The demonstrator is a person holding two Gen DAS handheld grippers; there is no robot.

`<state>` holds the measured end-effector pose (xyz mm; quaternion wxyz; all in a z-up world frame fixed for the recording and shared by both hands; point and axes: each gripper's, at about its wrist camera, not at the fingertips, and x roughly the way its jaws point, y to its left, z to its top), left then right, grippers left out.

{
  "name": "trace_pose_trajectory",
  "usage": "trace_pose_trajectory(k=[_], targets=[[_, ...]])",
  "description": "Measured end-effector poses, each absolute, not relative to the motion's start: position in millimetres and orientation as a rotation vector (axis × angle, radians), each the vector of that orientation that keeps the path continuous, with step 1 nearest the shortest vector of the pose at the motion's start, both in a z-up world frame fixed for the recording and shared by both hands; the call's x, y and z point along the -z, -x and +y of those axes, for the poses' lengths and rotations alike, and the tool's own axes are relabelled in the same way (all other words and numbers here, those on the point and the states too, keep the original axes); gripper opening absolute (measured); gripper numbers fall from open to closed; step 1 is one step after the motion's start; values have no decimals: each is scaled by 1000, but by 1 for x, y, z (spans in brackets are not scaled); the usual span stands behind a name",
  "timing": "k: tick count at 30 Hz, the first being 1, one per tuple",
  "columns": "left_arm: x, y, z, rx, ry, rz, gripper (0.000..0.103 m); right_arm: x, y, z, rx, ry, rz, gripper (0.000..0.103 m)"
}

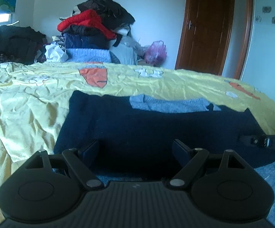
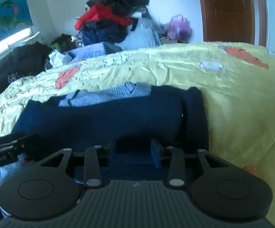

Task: Fold small clothes

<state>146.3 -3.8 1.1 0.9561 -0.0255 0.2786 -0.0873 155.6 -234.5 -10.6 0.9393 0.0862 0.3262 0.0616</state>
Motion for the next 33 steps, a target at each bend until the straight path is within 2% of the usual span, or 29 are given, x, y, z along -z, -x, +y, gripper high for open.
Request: trace_pose_trajectory(k=[4, 7, 14, 18, 20, 22, 25, 28, 30, 32, 33], targets=[[0, -145, -4, 173, 51, 559, 84, 0, -147, -232, -127, -216, 657, 47], [0, -144, -5, 162, 46, 560, 84, 9, -148, -222, -139, -125, 700, 54], [-3, -142, -13, 118, -23, 580, 84, -3, -119, -222, -156, -200, 680, 56], [-7, -114, -17, 162, -101, 608, 84, -4, -86, -212, -186, -188, 690, 56], [-4, -98, -17, 180, -134, 650, 85, 3, -74, -208, -174, -172, 724, 61], [2, -85, -12, 176, -140, 690, 84, 8, -63, -206, -150, -150, 725, 61], [0, -66, -1, 168, -103, 700, 85, 9, -52, -199, -122, -119, 715, 67], [0, -55, 8, 131, -66, 723, 85, 9, -44, -194, -99, -122, 722, 80], [-2, -48, 12, 116, -43, 736, 85, 11, -38, -190, -82, -110, 717, 83], [-1, -35, 13, 115, -38, 735, 88, 14, -28, -185, -70, -98, 710, 88], [0, -29, 12, 121, -47, 735, 94, 15, -22, -183, -66, -94, 705, 90]])
